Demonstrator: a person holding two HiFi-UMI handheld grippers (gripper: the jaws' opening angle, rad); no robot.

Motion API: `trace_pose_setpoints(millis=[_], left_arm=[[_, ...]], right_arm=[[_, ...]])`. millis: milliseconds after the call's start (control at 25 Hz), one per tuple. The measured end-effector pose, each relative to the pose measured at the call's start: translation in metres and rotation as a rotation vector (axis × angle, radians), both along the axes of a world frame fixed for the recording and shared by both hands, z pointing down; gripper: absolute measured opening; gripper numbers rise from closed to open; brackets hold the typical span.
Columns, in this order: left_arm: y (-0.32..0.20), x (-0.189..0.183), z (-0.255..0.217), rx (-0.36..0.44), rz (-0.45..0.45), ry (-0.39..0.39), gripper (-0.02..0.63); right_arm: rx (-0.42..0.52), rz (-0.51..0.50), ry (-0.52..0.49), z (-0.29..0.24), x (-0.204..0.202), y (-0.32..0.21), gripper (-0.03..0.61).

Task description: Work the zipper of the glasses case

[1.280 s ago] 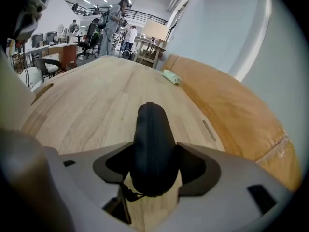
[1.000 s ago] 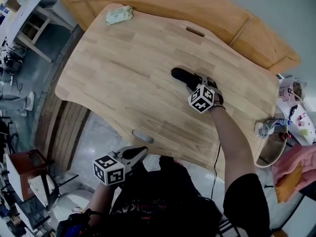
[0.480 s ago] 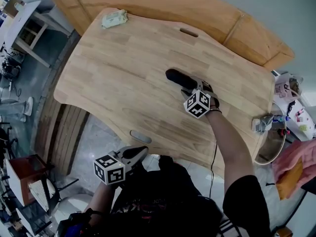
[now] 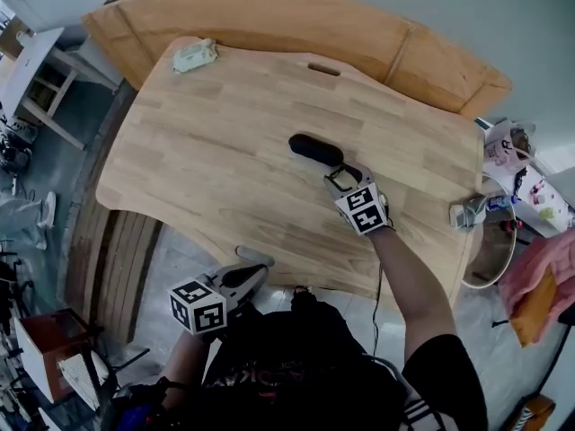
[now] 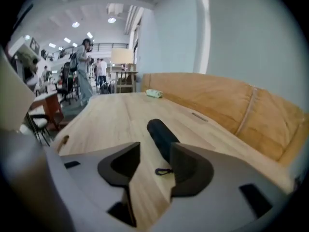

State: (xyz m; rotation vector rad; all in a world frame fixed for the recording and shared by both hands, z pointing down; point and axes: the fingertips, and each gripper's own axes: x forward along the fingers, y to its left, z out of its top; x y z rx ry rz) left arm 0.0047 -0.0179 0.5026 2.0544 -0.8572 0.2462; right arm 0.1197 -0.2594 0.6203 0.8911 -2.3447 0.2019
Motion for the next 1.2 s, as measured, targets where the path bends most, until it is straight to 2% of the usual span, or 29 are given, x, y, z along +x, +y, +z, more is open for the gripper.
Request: trace_pose_setpoints(millis=[80,120,360,520,920,1200], left_arm=[[-0.004,-0.003,-0.003,0.01,0.023,0.014,0.012],[-0.006,-0.005,-0.005,0.014,0.037,0.022,0.012],[-0.016,-0.019,-0.016,0.046,0.151,0.062,0.012],[-0.018,-0.026,-0.024,0.066,0.224,0.082,0.012],[-0.003,-0.053,-0.038,0.117,0.33,0.134,0.012],[0.013,-0.065,-0.044,0.137,0.381,0.139,0.012]], right_arm=[[-0.075,0.051,-0.129,-0.012,0.0,0.022,0.05],[-0.112,0.07,-0.194,-0.019,-0.003,0.034,0.017],[-0.257,0.187,-0.516,-0.07,-0.027,0.099,0.015],[-0.275,0.218,-0.641,-0.108,-0.051,0.138,0.015],[-0.248,0.237,-0.755,-0.157,-0.118,0.229,0.015],[-0.196,0.267,-0.784,-0.173,-0.138,0.268,0.015]])
